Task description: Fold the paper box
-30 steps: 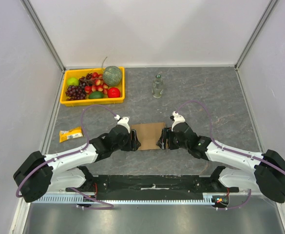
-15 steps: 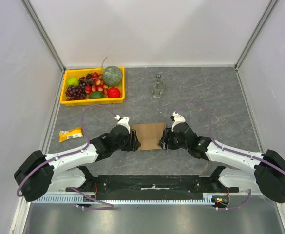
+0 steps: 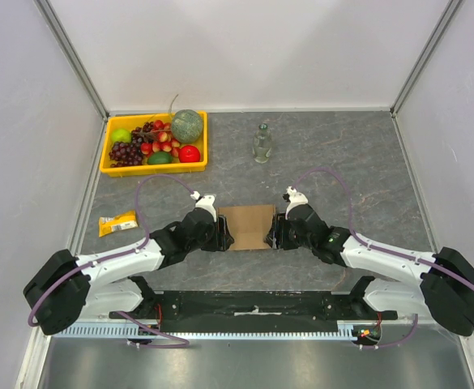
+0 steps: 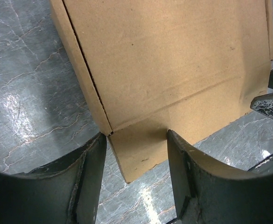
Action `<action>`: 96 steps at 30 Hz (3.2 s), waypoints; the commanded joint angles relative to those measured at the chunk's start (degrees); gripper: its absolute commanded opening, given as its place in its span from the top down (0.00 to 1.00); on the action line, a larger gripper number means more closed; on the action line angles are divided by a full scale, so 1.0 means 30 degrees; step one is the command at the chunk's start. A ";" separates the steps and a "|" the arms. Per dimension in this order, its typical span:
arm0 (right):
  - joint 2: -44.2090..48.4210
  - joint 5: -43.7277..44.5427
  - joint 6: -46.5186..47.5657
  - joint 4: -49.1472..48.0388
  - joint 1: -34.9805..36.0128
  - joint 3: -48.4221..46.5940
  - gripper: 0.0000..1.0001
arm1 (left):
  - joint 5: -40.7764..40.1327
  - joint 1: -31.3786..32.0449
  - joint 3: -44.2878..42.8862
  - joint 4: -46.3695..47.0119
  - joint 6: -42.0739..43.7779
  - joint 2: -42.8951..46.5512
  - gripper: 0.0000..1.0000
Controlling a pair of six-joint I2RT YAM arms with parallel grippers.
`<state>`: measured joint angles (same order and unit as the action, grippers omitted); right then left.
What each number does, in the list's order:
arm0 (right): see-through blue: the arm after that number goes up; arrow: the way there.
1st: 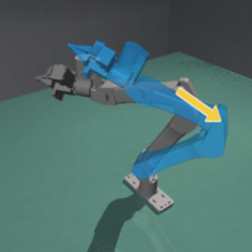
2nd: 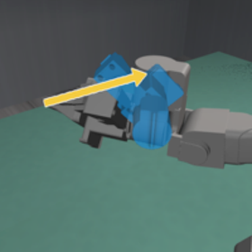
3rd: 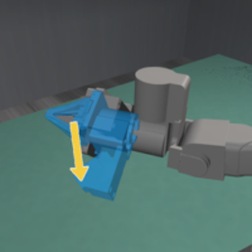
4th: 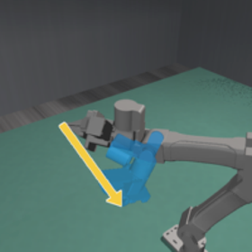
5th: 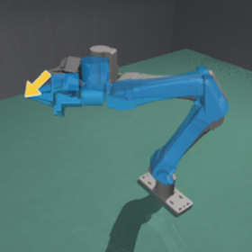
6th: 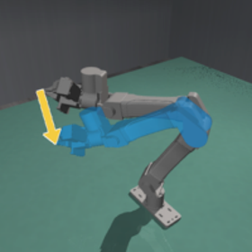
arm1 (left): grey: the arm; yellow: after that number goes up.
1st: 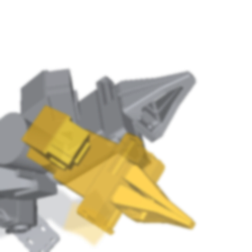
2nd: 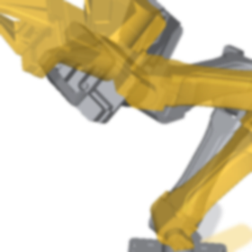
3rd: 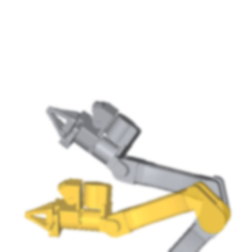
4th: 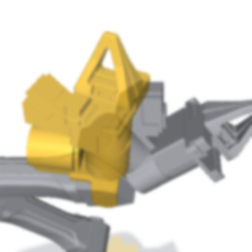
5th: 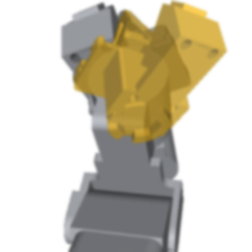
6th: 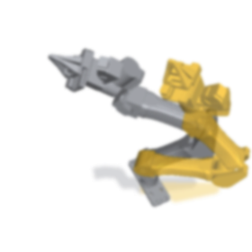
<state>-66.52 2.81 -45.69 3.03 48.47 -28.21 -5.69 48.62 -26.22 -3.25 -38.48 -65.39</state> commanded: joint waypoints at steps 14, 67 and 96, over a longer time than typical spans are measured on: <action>-0.0297 0.0294 -0.0472 -0.1712 0.0045 0.0672 0.44 | -0.0416 0.0111 0.0419 0.1639 0.0697 -0.0676 0.41; 0.0144 0.0733 0.0494 -0.1683 -0.0218 0.0643 0.31 | -0.0827 0.0111 -0.0138 0.1199 0.0961 -0.0529 0.41; -0.0648 -0.0613 0.0114 -0.3118 -0.0248 0.0496 0.40 | -0.0388 0.0082 -0.0547 0.1258 0.1166 -0.1056 0.43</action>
<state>-68.95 2.92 -43.99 -3.05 47.77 -26.59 -7.20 48.73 -25.58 -0.91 -36.77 -67.90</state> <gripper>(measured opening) 0.612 0.579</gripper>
